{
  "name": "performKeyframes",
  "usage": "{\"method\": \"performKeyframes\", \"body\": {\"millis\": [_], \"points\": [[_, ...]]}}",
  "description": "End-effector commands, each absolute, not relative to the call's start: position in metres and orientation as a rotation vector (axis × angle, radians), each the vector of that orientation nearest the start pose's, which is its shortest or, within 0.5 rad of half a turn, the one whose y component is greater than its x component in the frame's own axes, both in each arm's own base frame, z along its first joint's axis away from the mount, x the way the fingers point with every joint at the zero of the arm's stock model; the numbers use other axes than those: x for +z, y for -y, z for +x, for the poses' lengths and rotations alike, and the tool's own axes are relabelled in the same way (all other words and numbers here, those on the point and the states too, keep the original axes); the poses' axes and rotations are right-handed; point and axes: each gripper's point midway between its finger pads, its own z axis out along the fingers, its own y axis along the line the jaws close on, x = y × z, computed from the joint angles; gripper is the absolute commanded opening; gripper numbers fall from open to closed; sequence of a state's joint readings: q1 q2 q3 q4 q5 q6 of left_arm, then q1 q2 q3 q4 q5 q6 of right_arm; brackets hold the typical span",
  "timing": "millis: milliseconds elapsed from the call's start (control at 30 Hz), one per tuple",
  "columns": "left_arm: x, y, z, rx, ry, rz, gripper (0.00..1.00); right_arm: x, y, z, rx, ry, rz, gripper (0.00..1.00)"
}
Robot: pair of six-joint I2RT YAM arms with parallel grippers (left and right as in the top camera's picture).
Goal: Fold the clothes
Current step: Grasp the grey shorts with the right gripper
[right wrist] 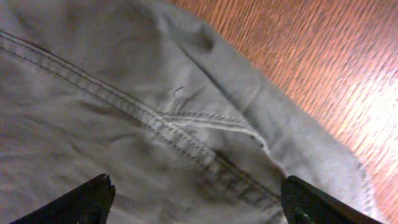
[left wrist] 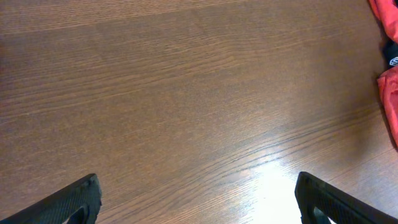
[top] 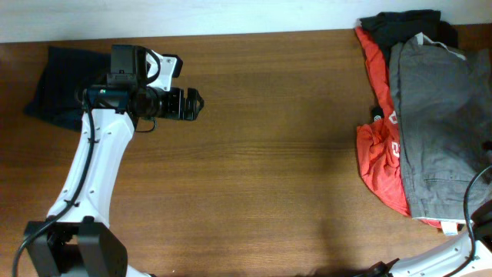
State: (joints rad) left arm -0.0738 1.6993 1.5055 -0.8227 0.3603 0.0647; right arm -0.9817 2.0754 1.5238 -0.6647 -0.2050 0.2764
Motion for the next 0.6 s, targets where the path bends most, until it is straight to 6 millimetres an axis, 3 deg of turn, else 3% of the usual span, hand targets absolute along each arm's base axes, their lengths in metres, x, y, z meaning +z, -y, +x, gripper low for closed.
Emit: {"method": "performKeyframes", "body": {"millis": [0, 433, 567], "points": [[0.193, 0.095, 0.428, -0.472, -2.512, 0.343, 0.99, 0.044, 0.377, 0.297, 0.087, -2.289, 1.449, 0.9], [0.193, 0.095, 0.428, -0.471, -2.512, 0.343, 0.99, 0.03, 0.38, 0.281, -0.028, -2.355, 1.458, 0.8], [0.193, 0.095, 0.428, -0.471, -2.512, 0.343, 0.99, 0.023, 0.377, 0.279, -0.026, -2.359, 1.46, 0.7]]}}
